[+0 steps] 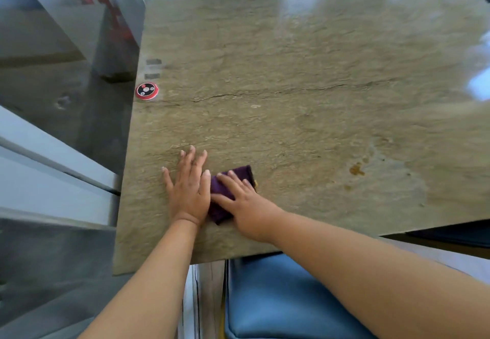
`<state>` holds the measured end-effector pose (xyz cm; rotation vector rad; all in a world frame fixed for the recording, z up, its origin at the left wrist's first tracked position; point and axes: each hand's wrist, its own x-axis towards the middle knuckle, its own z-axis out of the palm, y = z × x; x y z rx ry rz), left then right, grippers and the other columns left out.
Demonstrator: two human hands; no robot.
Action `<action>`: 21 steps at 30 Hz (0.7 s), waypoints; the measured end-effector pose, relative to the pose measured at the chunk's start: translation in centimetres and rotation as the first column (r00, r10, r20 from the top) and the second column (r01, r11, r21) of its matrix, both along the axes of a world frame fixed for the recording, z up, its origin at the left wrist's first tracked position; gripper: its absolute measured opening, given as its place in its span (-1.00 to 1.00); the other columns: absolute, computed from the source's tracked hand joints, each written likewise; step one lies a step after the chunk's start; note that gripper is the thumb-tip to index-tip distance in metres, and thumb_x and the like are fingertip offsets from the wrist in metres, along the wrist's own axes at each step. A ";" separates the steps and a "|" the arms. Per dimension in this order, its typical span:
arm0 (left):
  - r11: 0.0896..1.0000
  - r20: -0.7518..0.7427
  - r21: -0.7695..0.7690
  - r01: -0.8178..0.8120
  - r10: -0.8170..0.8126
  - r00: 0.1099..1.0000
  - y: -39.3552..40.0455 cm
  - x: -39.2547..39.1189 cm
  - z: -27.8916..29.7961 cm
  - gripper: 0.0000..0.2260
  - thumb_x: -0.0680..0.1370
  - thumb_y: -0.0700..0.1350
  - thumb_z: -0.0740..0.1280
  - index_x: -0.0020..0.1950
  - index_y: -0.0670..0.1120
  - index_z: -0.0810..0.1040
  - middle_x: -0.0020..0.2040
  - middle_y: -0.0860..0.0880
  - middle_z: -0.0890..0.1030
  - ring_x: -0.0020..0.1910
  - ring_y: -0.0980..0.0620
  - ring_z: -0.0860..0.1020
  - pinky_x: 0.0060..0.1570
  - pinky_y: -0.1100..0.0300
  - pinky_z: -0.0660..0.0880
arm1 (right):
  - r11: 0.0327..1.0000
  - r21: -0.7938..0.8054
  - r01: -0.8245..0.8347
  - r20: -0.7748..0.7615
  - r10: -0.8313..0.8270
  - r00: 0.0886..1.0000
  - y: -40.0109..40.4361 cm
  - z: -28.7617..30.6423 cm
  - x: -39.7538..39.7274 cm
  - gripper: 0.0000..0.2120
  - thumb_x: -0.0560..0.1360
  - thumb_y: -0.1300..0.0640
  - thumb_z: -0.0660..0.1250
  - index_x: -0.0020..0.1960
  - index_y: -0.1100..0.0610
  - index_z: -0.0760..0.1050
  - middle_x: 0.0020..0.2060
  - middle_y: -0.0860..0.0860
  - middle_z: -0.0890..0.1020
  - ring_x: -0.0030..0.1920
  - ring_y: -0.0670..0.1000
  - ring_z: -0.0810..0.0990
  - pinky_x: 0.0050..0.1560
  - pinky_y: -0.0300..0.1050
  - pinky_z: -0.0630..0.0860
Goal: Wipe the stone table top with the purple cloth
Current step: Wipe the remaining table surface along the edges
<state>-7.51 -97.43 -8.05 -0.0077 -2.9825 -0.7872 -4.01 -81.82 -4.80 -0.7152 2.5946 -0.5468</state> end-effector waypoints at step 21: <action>0.934 0.151 0.238 0.266 -0.306 0.940 12.6 -0.7 2.1 -0.60 0.66 -0.02 -0.06 0.45 0.09 0.36 0.53 0.16 0.23 0.54 0.20 -0.02 0.44 -0.06 -0.39 | 0.974 0.173 -0.149 0.134 0.127 0.983 16.9 1.7 3.1 -0.32 0.59 0.30 0.06 0.54 -0.18 -0.11 0.51 0.03 -0.35 0.52 0.09 -0.32 0.52 0.05 -0.19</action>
